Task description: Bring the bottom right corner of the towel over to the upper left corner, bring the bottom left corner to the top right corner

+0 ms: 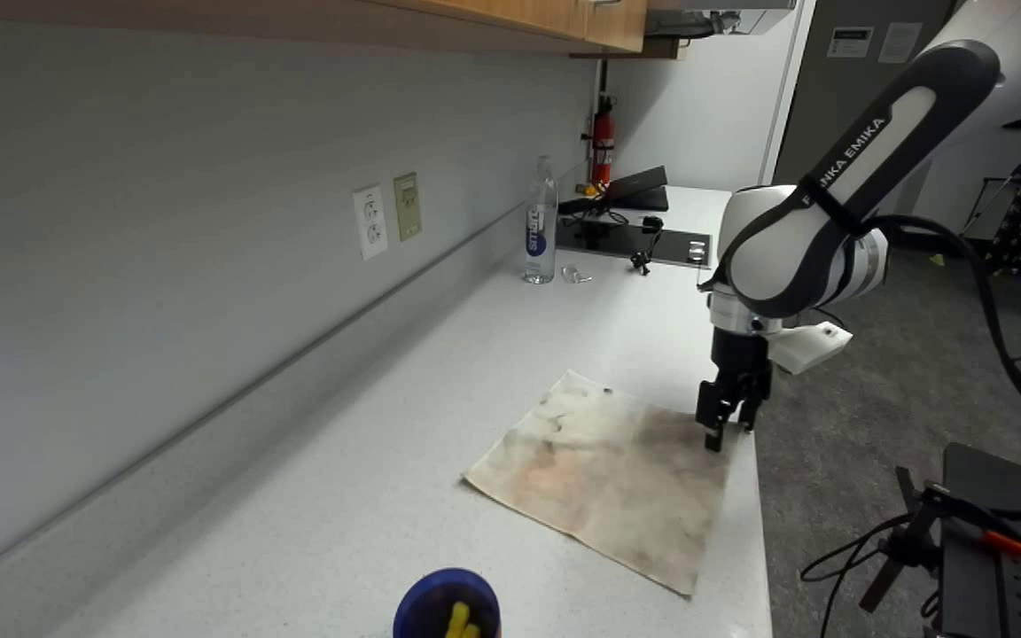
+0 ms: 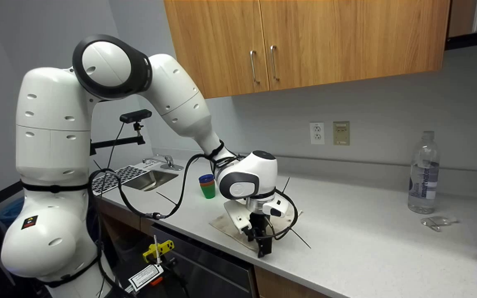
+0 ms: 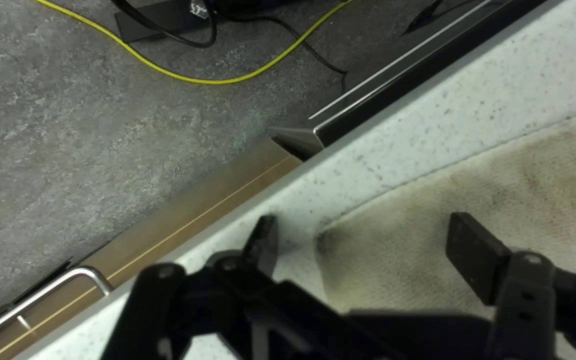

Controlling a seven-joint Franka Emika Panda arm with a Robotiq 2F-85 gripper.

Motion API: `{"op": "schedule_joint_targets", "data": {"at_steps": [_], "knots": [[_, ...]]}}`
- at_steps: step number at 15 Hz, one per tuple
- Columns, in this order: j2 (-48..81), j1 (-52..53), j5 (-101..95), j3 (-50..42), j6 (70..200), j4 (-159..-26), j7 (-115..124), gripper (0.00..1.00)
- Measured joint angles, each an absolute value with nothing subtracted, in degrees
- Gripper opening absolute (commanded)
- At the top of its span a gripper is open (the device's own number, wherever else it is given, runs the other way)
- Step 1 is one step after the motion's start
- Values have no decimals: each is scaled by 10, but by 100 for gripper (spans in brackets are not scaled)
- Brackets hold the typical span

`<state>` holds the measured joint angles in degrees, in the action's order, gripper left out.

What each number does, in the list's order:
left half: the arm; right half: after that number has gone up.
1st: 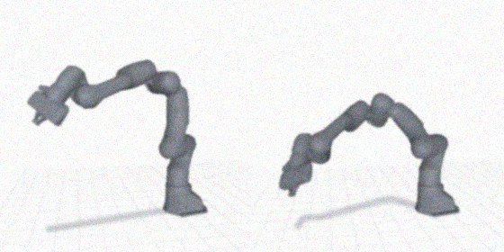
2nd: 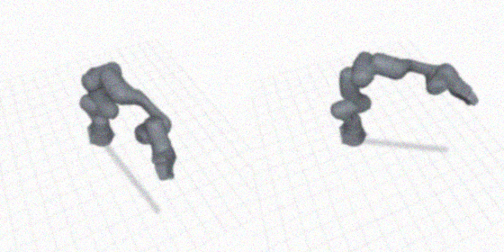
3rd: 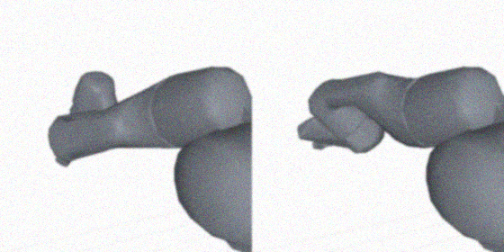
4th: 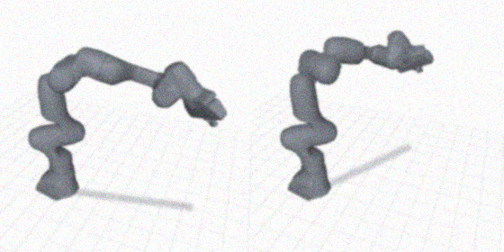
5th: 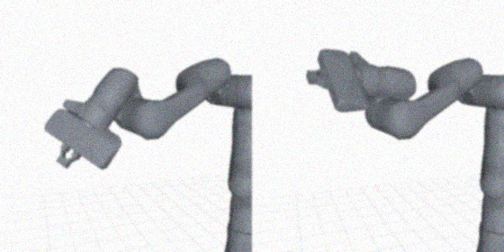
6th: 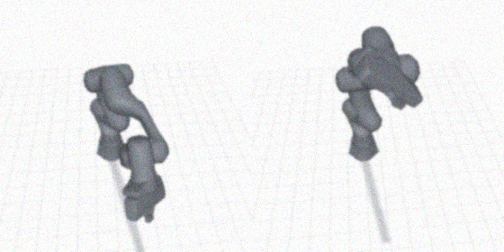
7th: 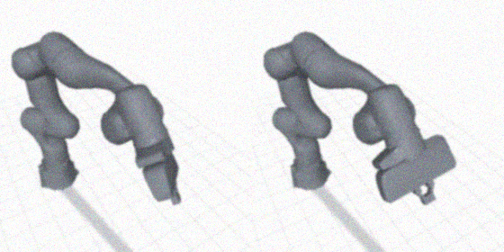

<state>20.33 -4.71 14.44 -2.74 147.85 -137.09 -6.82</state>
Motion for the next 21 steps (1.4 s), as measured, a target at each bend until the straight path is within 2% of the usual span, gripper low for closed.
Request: {"op": "schedule_joint_targets", "data": {"at_steps": [7, 9, 11, 21], "knots": [[205, -48, 144, -23, 1478, -1356, -44, 2], [205, -48, 142, -23, 1478, -1354, -32, 0], [203, -48, 137, -23, 1478, -1354, -19, 3], [166, -39, 36, -39, 1416, -1353, 36, 3]]}}
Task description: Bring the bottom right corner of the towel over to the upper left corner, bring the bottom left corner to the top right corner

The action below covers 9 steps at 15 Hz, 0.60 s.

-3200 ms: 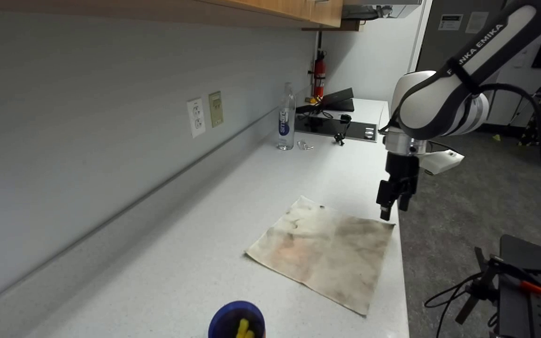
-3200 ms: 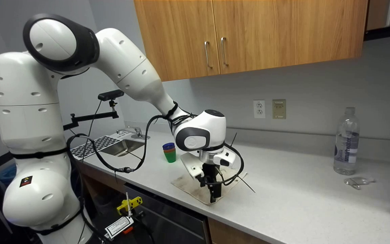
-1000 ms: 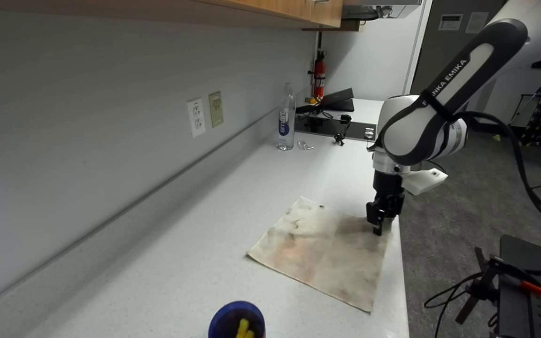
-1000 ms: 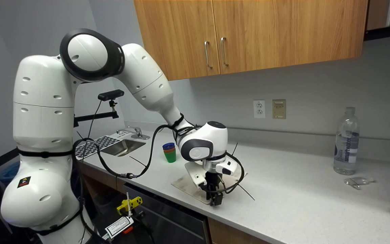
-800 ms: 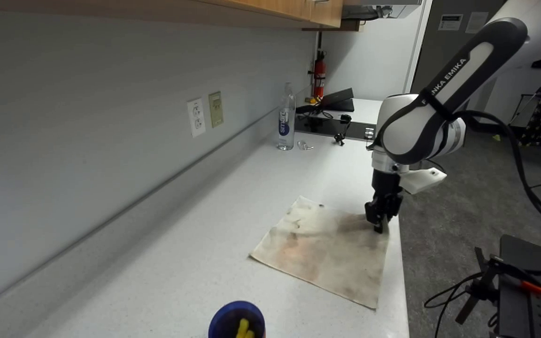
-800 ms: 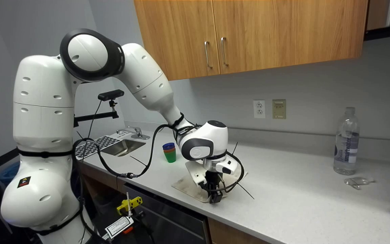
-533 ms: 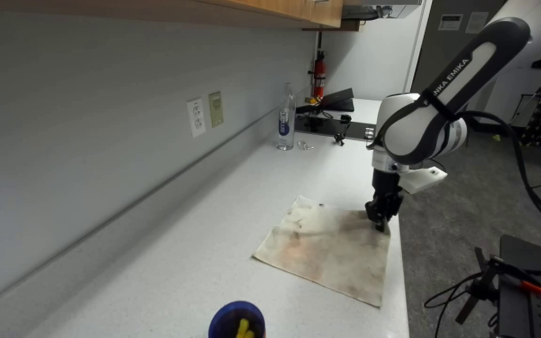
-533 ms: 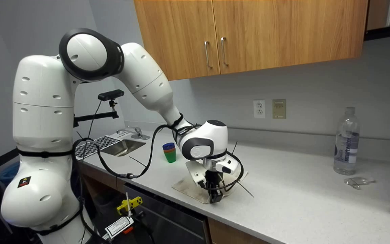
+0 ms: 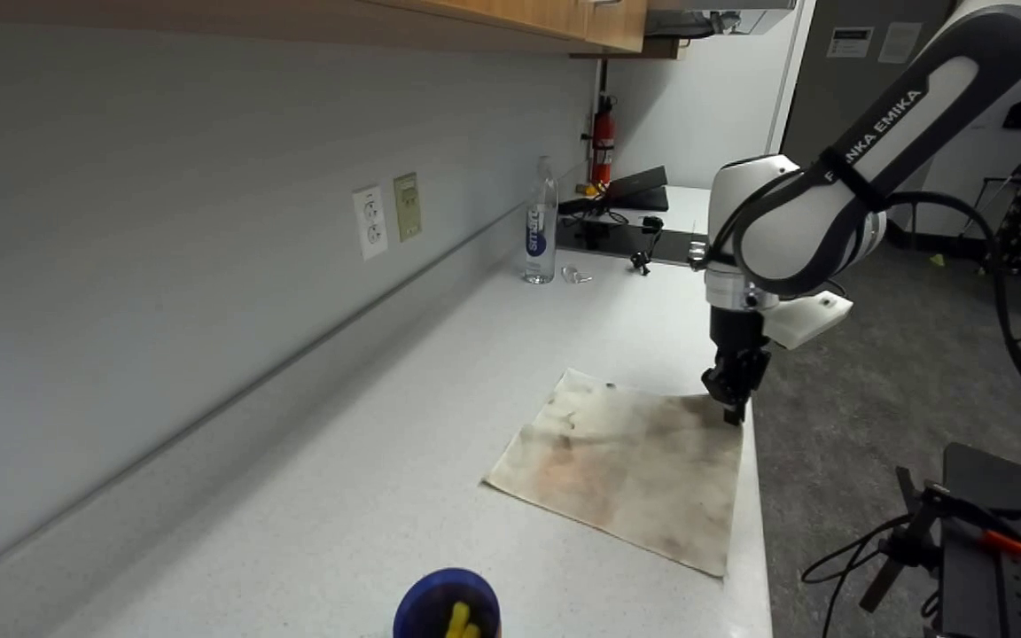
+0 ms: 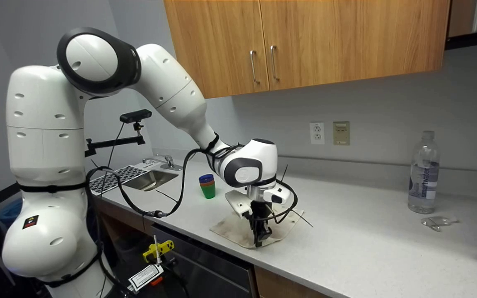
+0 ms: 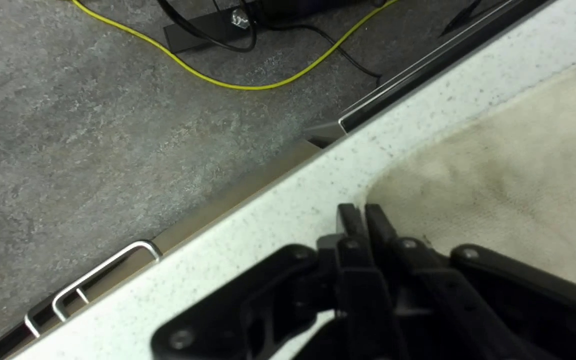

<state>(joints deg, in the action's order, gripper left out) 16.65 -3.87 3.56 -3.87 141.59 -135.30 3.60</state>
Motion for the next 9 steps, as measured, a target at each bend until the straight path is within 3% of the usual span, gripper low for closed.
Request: {"op": "schedule_joint_targets", "data": {"at_steps": [9], "knots": [[150, -7, 37, -8, 1406, -1310, 51, 3]]}}
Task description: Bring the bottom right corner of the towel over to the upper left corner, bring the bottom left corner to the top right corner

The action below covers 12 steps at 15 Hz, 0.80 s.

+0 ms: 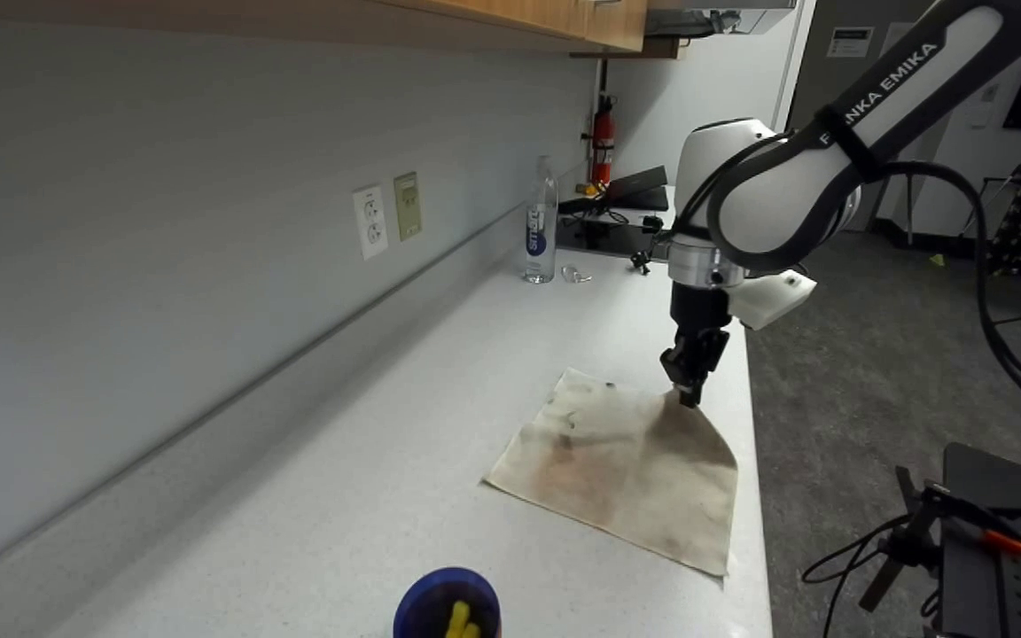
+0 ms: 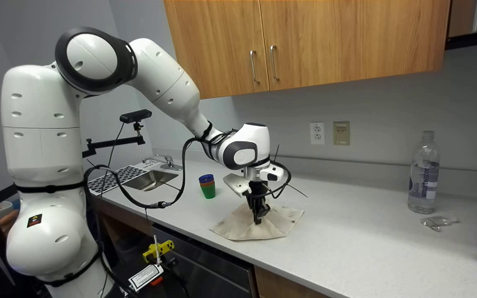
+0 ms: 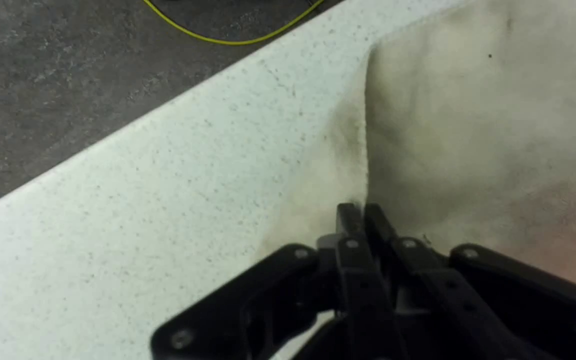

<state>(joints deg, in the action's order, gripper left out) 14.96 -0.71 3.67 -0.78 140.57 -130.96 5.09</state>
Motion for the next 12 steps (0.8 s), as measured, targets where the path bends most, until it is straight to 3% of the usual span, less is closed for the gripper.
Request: {"op": "schedule_joint_targets", "data": {"at_steps": [12], "knots": [[162, 93, -98, -20, 1574, -1304, 199, 3]]}}
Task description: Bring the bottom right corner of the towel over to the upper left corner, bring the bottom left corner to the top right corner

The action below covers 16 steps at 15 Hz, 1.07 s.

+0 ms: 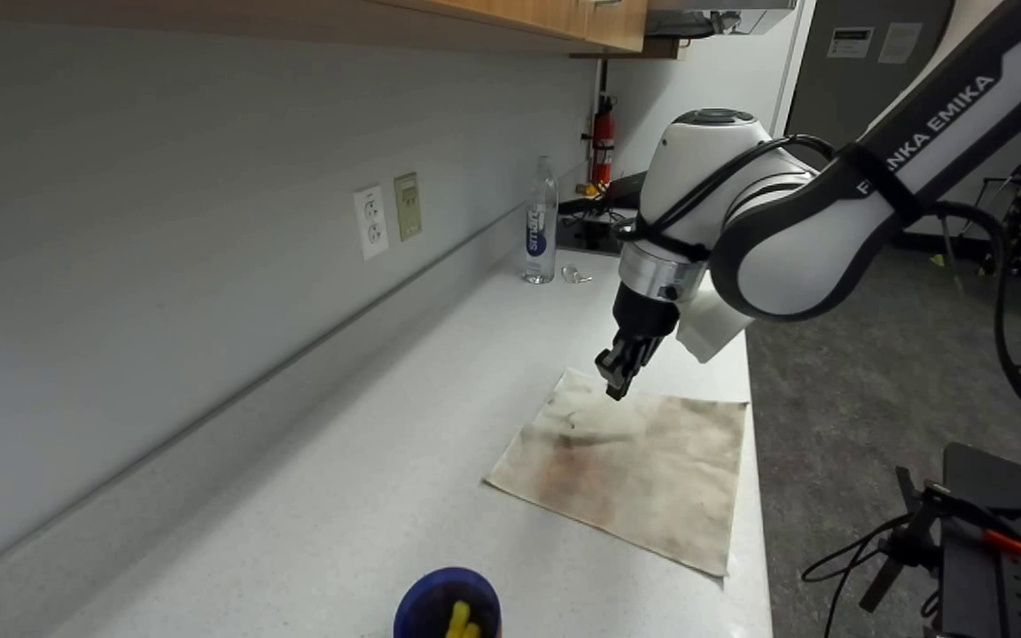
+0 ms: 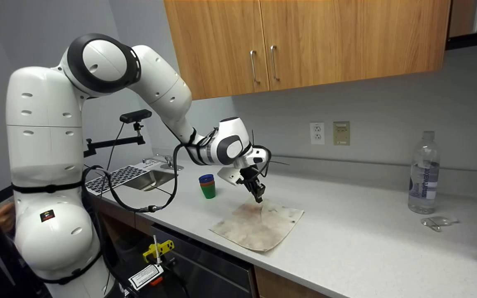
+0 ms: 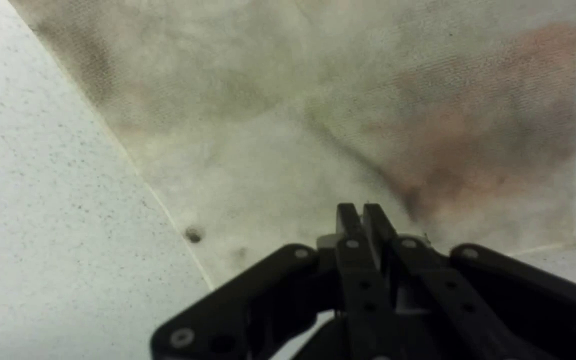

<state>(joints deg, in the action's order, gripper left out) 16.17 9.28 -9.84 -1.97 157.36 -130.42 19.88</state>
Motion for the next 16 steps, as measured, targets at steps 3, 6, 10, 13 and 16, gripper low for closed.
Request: {"op": "schedule_joint_targets", "data": {"at_steps": [3, 6, 10, 13, 16], "knots": [[163, 98, -117, -29, 1568, -1310, 202, 3], [162, 95, -123, -36, 1545, -1318, 193, 44], [158, 82, -123, -45, 1493, -1326, 173, 73], [157, 49, -117, -47, 1464, -1330, 135, 96], [156, 11, -107, -51, 1452, -1333, 89, 100]]}}
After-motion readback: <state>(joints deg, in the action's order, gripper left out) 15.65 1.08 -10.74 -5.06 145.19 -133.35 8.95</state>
